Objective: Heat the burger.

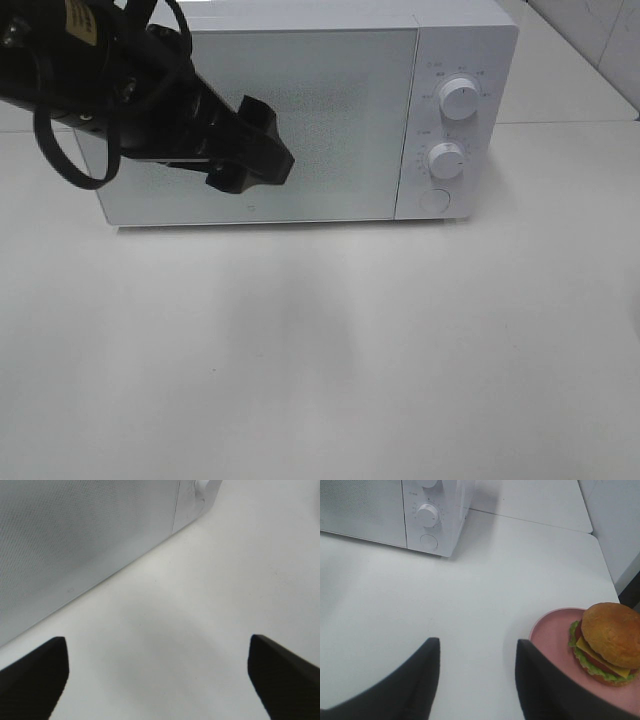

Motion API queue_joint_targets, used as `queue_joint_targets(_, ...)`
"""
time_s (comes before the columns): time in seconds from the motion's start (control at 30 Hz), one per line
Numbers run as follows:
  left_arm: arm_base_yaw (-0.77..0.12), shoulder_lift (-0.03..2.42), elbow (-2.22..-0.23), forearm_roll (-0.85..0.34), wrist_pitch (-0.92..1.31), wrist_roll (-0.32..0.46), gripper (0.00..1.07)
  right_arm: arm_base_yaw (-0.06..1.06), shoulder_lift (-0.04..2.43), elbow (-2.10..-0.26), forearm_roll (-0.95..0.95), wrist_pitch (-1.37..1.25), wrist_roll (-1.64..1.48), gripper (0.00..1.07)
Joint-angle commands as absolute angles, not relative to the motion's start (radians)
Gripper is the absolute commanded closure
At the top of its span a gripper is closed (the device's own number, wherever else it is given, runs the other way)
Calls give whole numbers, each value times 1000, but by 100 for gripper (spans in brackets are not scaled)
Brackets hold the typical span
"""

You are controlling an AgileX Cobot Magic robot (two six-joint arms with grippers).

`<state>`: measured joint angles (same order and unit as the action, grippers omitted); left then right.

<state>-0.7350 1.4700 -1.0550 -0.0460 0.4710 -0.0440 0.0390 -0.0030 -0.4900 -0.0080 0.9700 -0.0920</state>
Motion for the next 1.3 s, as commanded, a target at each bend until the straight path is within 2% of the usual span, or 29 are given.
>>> queue_joint_targets(0.03, -740, 1460, -1074, -14, 529, -92, 5, 39, -31, -491, -11, 963, -96, 58)
queue_joint_targets(0.3, -737, 1460, -1074, 13, 562, -79, 5, 39, -31, -491, -11, 963, -96, 58)
queue_joint_targets(0.43, -736, 1449, -1075, 25, 619, 0, 5, 39, -31, -491, -11, 963, -96, 58)
queue_joint_targets(0.57, -706, 1424, -1075, 7, 652, 13, 6, 39, -31, -491, -11, 963, -96, 58)
queue_joint_targets(0.67, -662, 1391, -1075, 8, 695, 13, 6, 39, -31, -491, -11, 963, -96, 58)
queue_joint_targets(0.73, -588, 1341, -1075, 20, 766, 13, 6, 39, -31, -491, -11, 963, -96, 58)
queue_joint_targets(0.83, -567, 1327, -1075, 20, 797, 13, 6, 39, -31, -491, -11, 963, -96, 58)
queue_joint_targets(0.9, -505, 1289, -1075, 21, 887, 13, 6, 39, -31, -491, -11, 963, -96, 58)
queue_joint_targets(0.93, -505, 1289, -1075, 21, 887, 13, 6, 39, -31, -491, -11, 963, -96, 58)
queue_joint_targets(1.0, -433, 1255, -1075, 24, 956, 13, 6, 39, -31, -491, -11, 963, -96, 58)
queue_joint_targets(1.03, -433, 1255, -1075, 24, 956, 13, 6, 39, -31, -491, -11, 963, -96, 58)
queue_joint_targets(1.1, -335, 1216, -1075, 32, 1002, 13, 6, 39, -31, -491, -11, 963, -96, 58)
queue_joint_targets(1.13, -335, 1216, -1075, 32, 1002, 13, 6, 39, -31, -491, -11, 963, -96, 58)
queue_joint_targets(1.3, -228, 1193, -1075, 69, 1005, 13, 6, 39, -31, -491, -11, 963, -96, 58)
